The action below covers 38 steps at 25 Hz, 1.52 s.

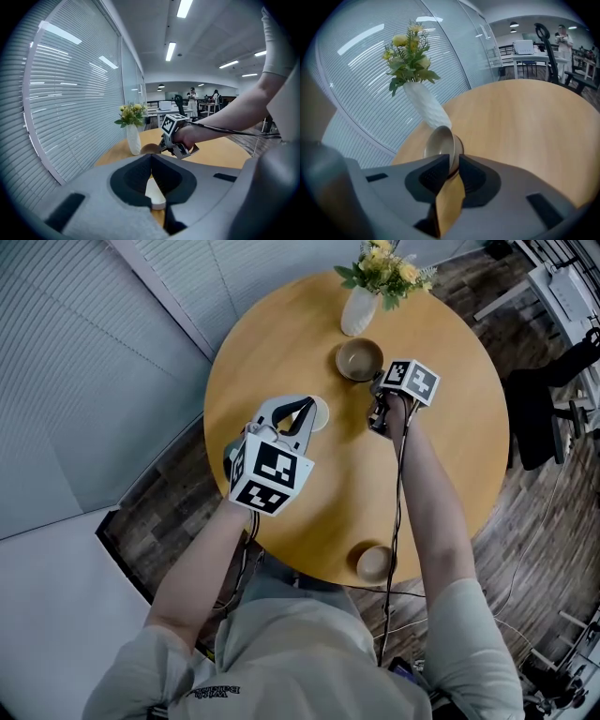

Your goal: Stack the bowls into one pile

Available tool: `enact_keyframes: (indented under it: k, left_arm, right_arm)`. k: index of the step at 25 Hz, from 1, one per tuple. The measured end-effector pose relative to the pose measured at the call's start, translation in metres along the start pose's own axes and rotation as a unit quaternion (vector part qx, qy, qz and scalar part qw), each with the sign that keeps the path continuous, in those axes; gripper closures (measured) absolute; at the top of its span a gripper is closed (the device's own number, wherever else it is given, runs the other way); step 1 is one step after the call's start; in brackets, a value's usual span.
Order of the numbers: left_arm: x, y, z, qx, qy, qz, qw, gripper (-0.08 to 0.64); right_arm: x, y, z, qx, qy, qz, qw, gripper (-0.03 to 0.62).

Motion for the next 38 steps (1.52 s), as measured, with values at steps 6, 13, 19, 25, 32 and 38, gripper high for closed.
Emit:
enact_keyframes:
  k: [6,13,19,25,32,38]
  left_arm:
    - [-0.007,-0.007,0.002,0.001,-0.006,-0.005,1.0000,0.538]
    - [-0.021,-0.034,0.002,0.007,-0.020,-0.026,0.9994,0.538]
    - [-0.039,-0.059,0.000,0.011,-0.032,-0.049,0.9983,0.538]
    - [-0.067,-0.085,-0.003,0.024,-0.042,-0.077,0.9959,0.538]
    - [-0.100,-0.115,-0.006,0.038,-0.053,-0.115,0.9912,0.538]
    - [-0.127,-0.134,-0.010,0.030,-0.054,-0.146,0.9873,0.538]
  right_arm:
    - [-0.022,-0.007,0.007,-0.042,0.003,-0.025,0.999,0.545]
    - [-0.066,-0.031,0.041,-0.120,-0.028,-0.076,0.989,0.545]
    - [-0.120,-0.045,0.076,-0.171,-0.083,-0.120,0.974,0.545]
    - [-0.178,-0.052,0.119,-0.233,-0.139,-0.160,0.949,0.547]
    - [-0.239,-0.046,0.165,-0.296,-0.172,-0.190,0.920,0.548]
    - [-0.300,-0.035,0.185,-0.353,-0.163,-0.241,0.889,0.549]
Point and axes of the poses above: the fingertips, and each gripper's own axes: x forward along the fingers, z to its left, y out of its underside, the point moved 7 cm from there along -x, backward along the fingers, and after that the axes turned 10 degrees about -y, right-handed, at the moved point
